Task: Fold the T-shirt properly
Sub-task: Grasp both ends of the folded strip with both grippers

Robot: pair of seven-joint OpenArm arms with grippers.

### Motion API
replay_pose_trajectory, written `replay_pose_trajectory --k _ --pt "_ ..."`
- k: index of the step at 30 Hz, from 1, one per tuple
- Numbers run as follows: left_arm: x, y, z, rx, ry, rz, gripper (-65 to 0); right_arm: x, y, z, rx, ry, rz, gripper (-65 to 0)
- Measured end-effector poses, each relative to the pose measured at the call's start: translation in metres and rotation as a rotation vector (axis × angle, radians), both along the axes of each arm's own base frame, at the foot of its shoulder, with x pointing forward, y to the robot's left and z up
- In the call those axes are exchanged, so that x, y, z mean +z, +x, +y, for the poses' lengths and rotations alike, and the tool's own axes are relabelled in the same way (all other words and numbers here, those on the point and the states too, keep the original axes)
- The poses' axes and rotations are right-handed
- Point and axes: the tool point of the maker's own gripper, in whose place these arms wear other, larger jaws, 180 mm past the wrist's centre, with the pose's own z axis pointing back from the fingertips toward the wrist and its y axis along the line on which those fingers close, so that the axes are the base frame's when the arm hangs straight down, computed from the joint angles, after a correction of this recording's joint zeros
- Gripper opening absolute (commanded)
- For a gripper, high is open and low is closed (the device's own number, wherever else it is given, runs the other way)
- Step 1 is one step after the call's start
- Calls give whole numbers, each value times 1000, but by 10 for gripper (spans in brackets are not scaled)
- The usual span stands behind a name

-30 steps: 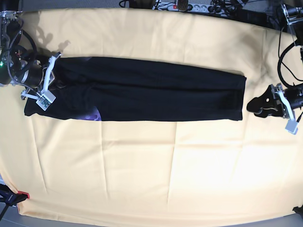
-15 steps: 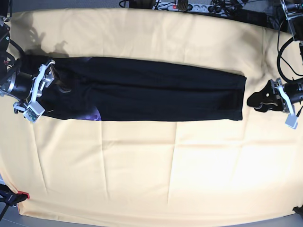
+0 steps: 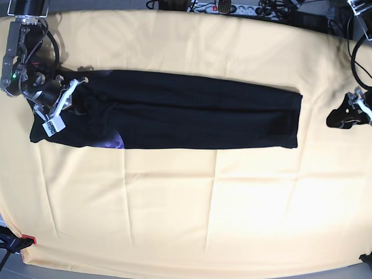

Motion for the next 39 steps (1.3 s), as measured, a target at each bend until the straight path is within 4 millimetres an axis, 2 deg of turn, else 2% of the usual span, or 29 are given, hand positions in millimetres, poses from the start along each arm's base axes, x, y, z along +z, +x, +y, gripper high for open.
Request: replay_pose_trajectory --k 6,9,14,23,27,28,29,30,32,38,39 --pt "-20 3 -32 32 -124 -27 -266 -4 -1 -2 -10 11 8 -650" --pt "-38 6 -35 79 -94 -21 -266 -5 -1 -2 -9 9 13 -650" --pt "-47 12 -47 113 -118 -45 -266 -5 -2 -2 -8 5 20 -650" --pt "-63 16 -119 -34 -207 -19 -266 -4 -2 1 -8 27 20 -650" --pt "-68 17 -139 -85 -219 10 -270 -4 -2 1 -8 27 20 -650" --pt "-67 18 -140 -90 -218 9 -297 -4 -2 1 -8 27 20 -650" --pt "-67 18 -140 -89 -219 9 -352 -4 -2 1 -8 27 20 -650" --pt "-67 19 -141 -86 -219 10 -435 -4 -2 1 -7 27 20 -650" --pt "-69 19 -140 -96 -201 15 -646 -4 -2 1 -8 27 20 -650" --pt "-66 27 -126 -33 -193 27 -650 2 0 6 -7 72 14 -650" --pt "-65 27 -123 -24 -192 23 -650 5 3 8 -10 88 6 -595"
